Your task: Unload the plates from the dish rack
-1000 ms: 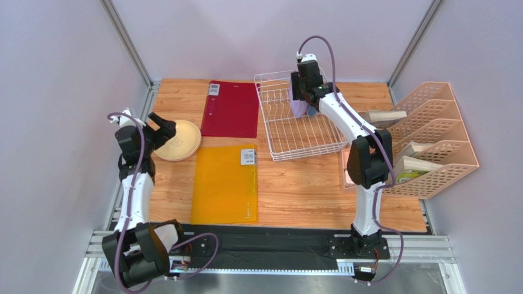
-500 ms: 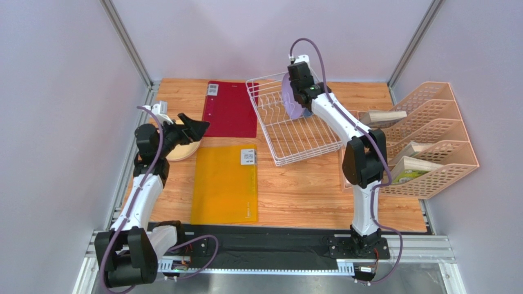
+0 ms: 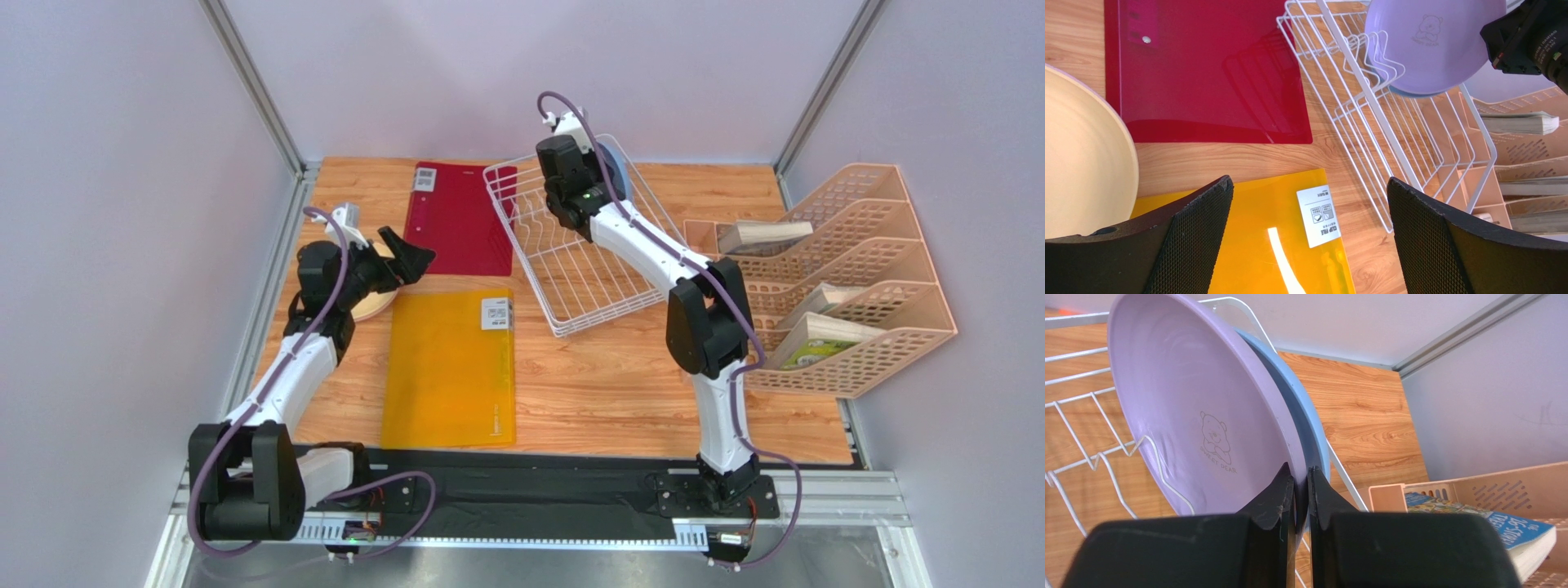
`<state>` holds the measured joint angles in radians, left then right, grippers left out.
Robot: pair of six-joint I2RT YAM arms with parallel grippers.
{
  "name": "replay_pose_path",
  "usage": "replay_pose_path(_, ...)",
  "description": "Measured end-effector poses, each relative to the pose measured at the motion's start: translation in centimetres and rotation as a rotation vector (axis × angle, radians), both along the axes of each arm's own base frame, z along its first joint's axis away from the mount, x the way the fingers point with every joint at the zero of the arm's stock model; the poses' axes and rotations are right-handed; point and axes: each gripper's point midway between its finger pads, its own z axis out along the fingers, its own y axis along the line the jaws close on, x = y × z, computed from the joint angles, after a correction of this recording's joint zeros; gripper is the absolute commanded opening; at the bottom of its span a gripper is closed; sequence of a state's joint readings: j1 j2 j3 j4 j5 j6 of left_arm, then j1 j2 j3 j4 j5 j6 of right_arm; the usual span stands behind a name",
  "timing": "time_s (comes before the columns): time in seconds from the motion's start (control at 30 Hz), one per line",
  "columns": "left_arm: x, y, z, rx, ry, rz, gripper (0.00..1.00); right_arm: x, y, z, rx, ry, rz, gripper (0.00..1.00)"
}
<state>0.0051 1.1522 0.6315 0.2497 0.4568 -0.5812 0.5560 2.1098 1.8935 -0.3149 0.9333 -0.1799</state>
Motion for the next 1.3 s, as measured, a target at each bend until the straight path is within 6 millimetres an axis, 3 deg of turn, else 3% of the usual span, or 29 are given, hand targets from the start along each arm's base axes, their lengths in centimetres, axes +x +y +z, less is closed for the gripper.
replay_pose_path(0.17,0.1,-0.8,0.2,0.006,-0.003,-0.011,1.0,0.0,-0.8,0.3,-0.03,-0.054,-0.039,0.0)
replay_pose_path(0.5,0.6,-1.8,-0.2,0.004,0.019,-0.029,1.0,0.7,-3.2,5.6,-0.018,-0.191,-0.126,0.0)
replay_pose_path(0.67,0.5,-1.9,-0.4,0.011,0.03,-0.022,1.0,0.6,-3.6,5.6,0.001,-0.2,-0.116,0.0)
replay_pose_path(0.8,0.7,-1.9,-0.1,0.011,0.024,-0.019,1.0,-1.4,-3.1,6.7,0.052,-0.165,-0.062,0.0)
replay_pose_path(1.03,0.7,-3.0,0.0,-0.001,0.023,-0.041,1.0,-7.9,-2.9,14.4,0.307,-0.249,0.086,0.0)
replay_pose_path(1.1,0.9,-3.5,0.1,-0.008,0.017,-0.051,1.0,-9.4,-2.3,15.8,0.405,-0.266,0.158,0.0)
replay_pose_path(1.2,1.3,-4.3,0.4,-0.023,0.009,-0.066,1.0,-11.0,-0.7,15.0,0.511,-0.229,0.26,0.0)
replay_pose_path(1.3,1.7,-5.4,1.1,-0.04,-0.013,-0.086,1.0,-11.9,1.6,11.4,0.591,-0.12,0.35,0.0)
